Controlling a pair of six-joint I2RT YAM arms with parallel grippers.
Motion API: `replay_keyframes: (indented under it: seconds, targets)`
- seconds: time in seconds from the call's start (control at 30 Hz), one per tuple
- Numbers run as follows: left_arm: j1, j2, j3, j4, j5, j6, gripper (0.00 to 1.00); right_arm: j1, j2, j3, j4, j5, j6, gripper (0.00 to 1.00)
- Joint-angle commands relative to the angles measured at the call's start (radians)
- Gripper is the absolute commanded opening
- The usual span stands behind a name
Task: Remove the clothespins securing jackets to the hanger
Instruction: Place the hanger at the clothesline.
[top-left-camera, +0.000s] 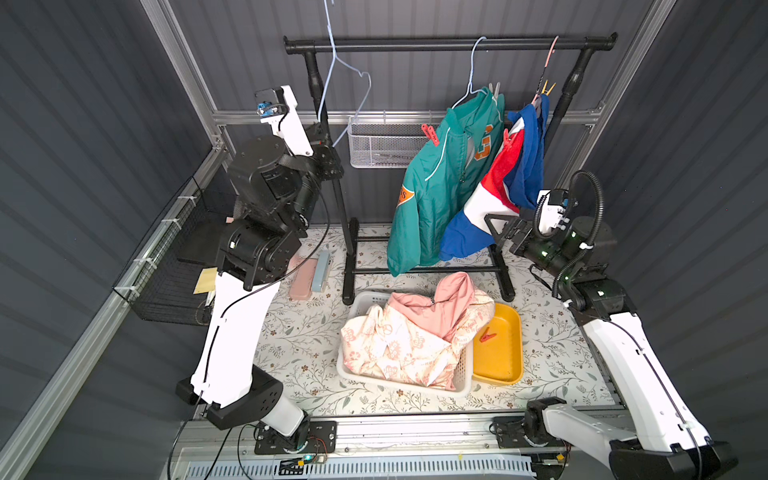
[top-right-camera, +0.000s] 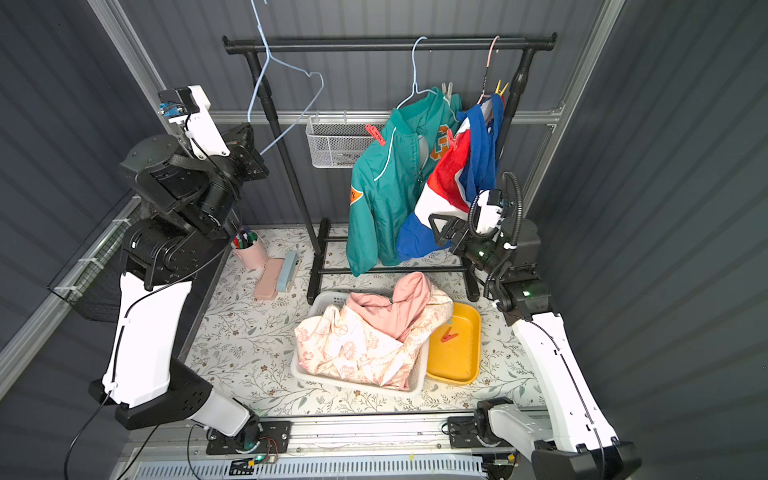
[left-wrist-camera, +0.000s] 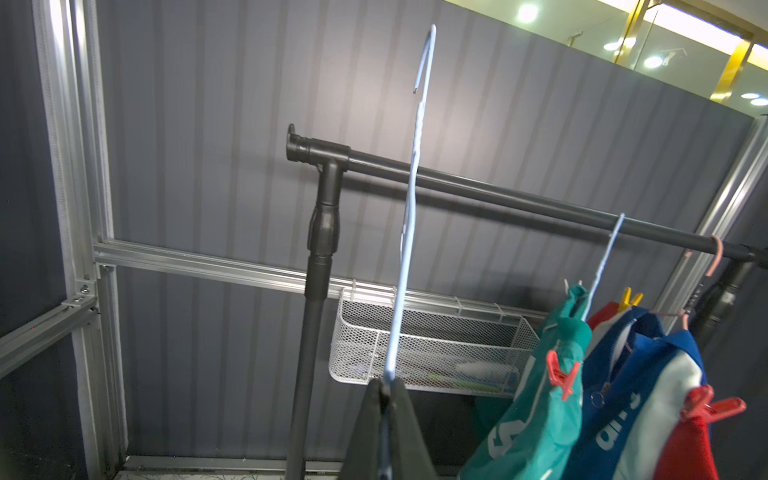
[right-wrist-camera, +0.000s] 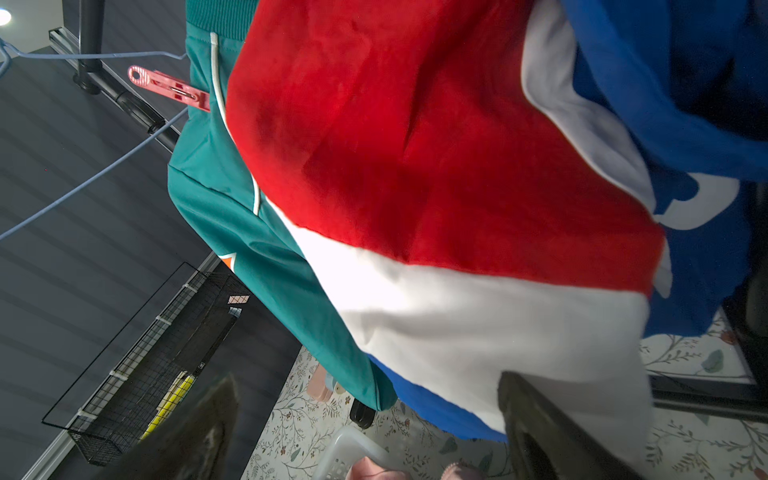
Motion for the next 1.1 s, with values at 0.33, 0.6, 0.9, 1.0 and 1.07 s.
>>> replay_keyframes:
  seconds: [0.33, 0.6, 0.9, 1.0, 1.07]
  targets:
    - [0.155, 0.067, -0.028, 0.083, 0.224, -0.058, 0.00, 0.010, -0.025, -0.031, 0.000, -0.011, -0.005, 0.99]
    - [0.165, -0.027, -0.197, 0.119, 0.243, -0.068, 0.00, 0.018, -0.025, -0.078, -0.002, -0.007, 0.011, 0.99]
    - [0.164, -0.079, -0.269, 0.133, 0.284, -0.079, 0.02, 0.045, -0.052, -0.104, -0.050, -0.002, -0.017, 0.99]
    - [0.164, -0.098, -0.291, 0.136, 0.291, -0.078, 0.10, 0.054, -0.071, -0.112, -0.074, 0.020, -0.030, 0.99]
    - [0.164, -0.122, -0.333, 0.156, 0.289, -0.078, 0.19, 0.055, -0.082, -0.128, -0.078, 0.020, -0.031, 0.99]
